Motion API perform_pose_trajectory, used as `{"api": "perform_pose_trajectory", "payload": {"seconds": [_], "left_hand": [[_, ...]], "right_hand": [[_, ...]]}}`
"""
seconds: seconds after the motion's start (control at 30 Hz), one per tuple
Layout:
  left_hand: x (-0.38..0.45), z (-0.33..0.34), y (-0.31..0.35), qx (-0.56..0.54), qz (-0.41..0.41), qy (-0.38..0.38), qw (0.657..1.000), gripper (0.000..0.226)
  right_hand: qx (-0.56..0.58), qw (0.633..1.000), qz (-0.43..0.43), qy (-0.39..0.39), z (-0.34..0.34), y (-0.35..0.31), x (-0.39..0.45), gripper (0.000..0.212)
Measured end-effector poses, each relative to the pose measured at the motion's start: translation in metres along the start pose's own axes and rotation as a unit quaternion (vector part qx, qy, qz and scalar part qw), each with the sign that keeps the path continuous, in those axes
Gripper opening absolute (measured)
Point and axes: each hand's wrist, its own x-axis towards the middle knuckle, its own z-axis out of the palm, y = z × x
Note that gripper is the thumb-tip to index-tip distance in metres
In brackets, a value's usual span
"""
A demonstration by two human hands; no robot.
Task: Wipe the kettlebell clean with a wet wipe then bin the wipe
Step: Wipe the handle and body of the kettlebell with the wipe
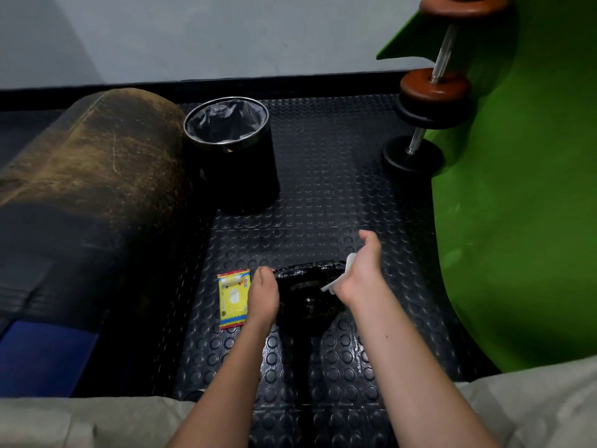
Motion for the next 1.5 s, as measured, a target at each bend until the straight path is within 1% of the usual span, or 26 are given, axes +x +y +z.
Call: {"api": "perform_pose_trajectory", "payload": {"seconds": [0.03,0.1,0.13,0.2,0.23,0.27,0.33,0.4,0.47,0.53,0.63,0.7,0.77,0.87,0.97,1.0,1.07,1.1,1.13,1.17,1.23,1.27,1.3,1.4,1.43,1.5], "left_hand": [[0.0,0.0,0.0,0.0,-0.002,0.001,1.0,0.024],[-0.001,0.0,0.0,-0.001,-0.009,0.001,1.0,0.025],[-0.001,0.0,0.0,-0.003,-0.01,0.001,1.0,0.025],[-0.002,0.0,0.0,-0.009,-0.012,0.002,1.0,0.025],[-0.002,0.001,0.0,-0.013,-0.014,0.002,1.0,0.025],[-0.002,0.001,0.0,-0.016,-0.017,0.003,1.0,0.024],[-0.001,0.001,0.0,-0.015,-0.016,0.004,1.0,0.024],[0.0,0.001,-0.002,-0.001,-0.001,0.004,1.0,0.026],[0.002,0.002,-0.004,0.01,0.004,0.008,1.0,0.027],[0.006,0.002,-0.007,0.018,-0.005,0.012,1.0,0.028],[0.008,0.003,-0.01,0.014,-0.002,0.007,1.0,0.032],[0.006,0.002,-0.01,0.014,0.001,0.006,1.0,0.031],[0.004,0.002,-0.008,0.015,0.004,0.006,1.0,0.028],[0.003,0.002,-0.006,0.019,0.004,0.006,1.0,0.026],[0.004,0.001,-0.007,0.018,0.005,0.004,1.0,0.026],[0.004,0.001,-0.007,0.014,0.004,0.003,1.0,0.026],[0.004,0.001,-0.007,0.009,0.003,0.003,1.0,0.026],[0.004,0.001,-0.007,0.008,0.001,0.002,1.0,0.027],[0.003,0.002,-0.006,0.005,0.001,0.002,1.0,0.027],[0.004,0.002,-0.007,0.004,0.001,0.004,1.0,0.028],[0.005,0.003,-0.008,0.002,0.0,0.008,1.0,0.029],[0.005,0.004,-0.009,-0.001,-0.001,0.01,1.0,0.029],[0.007,0.004,-0.01,-0.004,-0.001,0.011,1.0,0.03],[0.009,0.004,-0.012,-0.007,-0.003,0.011,1.0,0.031],[0.009,0.004,-0.012,-0.009,-0.005,0.008,1.0,0.031],[0.009,0.004,-0.013,-0.018,-0.004,0.005,1.0,0.032]], "right_hand": [[-0.023,1.0,-0.01,-0.014,-0.001,0.004,0.003,0.07],[-0.084,0.995,-0.034,-0.033,-0.011,0.017,0.024,0.093],[-0.109,0.992,-0.051,-0.038,-0.019,0.024,0.045,0.1],[-0.165,0.983,-0.083,-0.025,-0.035,0.038,0.086,0.101],[-0.211,0.972,-0.104,-0.003,-0.034,0.041,0.078,0.098],[-0.253,0.957,-0.142,0.013,-0.031,0.041,0.06,0.092],[-0.341,0.907,-0.243,0.042,-0.029,0.043,0.041,0.07],[-0.375,0.869,-0.319,0.054,-0.03,0.047,0.035,0.057],[-0.389,0.831,-0.397,0.031,-0.028,0.052,0.033,0.054],[-0.417,0.782,-0.463,0.014,-0.025,0.06,0.032,0.048],[-0.427,0.717,-0.551,0.018,-0.028,0.073,0.035,0.037],[-0.416,0.69,-0.591,0.035,-0.037,0.078,0.037,0.04],[-0.395,0.691,-0.603,0.047,-0.045,0.077,0.039,0.039],[-0.378,0.691,-0.614,0.06,-0.046,0.066,0.042,0.028],[-0.41,0.735,-0.537,0.052,-0.042,0.053,0.036,0.026],[-0.433,0.741,-0.511,0.056,-0.039,0.049,0.033,0.026],[-0.497,0.727,-0.468,0.069,-0.033,0.039,0.033,0.026],[-0.539,0.713,-0.442,0.072,-0.027,0.032,0.034,0.028],[-0.59,0.689,-0.414,0.072,-0.021,0.026,0.034,0.032],[-0.653,0.647,-0.388,0.065,-0.014,0.02,0.033,0.037],[-0.771,0.526,-0.358,0.026,0.002,0.012,0.029,0.043],[-0.806,0.47,-0.359,0.005,0.009,0.012,0.024,0.046],[-0.823,0.432,-0.368,-0.013,0.013,0.015,0.021,0.048],[-0.815,0.407,-0.409,-0.049,0.01,0.026,0.027,0.055],[-0.8,0.413,-0.432,-0.056,0.003,0.03,0.032,0.054],[-0.757,0.448,-0.471,-0.066,-0.012,0.03,0.04,0.049]]}}
